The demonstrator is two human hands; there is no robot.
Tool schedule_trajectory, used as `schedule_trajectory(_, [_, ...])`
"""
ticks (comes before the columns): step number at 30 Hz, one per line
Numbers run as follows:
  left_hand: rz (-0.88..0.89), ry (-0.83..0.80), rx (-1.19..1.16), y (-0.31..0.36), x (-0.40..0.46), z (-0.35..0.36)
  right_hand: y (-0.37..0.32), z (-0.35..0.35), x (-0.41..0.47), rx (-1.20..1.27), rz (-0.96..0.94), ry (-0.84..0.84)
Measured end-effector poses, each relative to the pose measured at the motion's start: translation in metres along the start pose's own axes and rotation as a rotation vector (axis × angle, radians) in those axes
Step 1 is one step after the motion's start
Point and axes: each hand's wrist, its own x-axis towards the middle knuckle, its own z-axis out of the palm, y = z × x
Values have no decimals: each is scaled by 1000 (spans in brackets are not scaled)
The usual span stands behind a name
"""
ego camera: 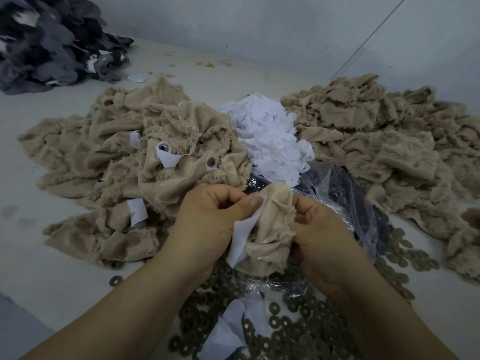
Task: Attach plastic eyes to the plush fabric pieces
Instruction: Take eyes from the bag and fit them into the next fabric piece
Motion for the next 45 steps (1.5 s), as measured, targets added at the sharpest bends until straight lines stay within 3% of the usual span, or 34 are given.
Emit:
schedule_trajectory(9, [119, -6, 127, -2, -1, 4, -3, 2, -6, -233, -196, 45])
schedule_trajectory(17, [124, -19, 147, -5, 0, 3, -3, 1, -6, -389, -268, 231])
schedule_trajectory(22, [172, 6, 208, -4, -1, 5, -5, -1, -8, -626, -481, 103])
schedule_trajectory(24, [221, 34, 263, -2, -3, 6, -6, -2, -8, -555, -421, 60])
schedule_trajectory(28, [298, 58, 370, -1, -4, 7, -12, -7, -1, -222, -70, -49])
schedule_trajectory(34, [289, 59, 453, -3, -6, 9, -3, -6, -5, -379, -250, 56])
schedule_trajectory(45, [117, -1, 126, -2, -6, 7, -2, -5, -3, -255, -254, 172])
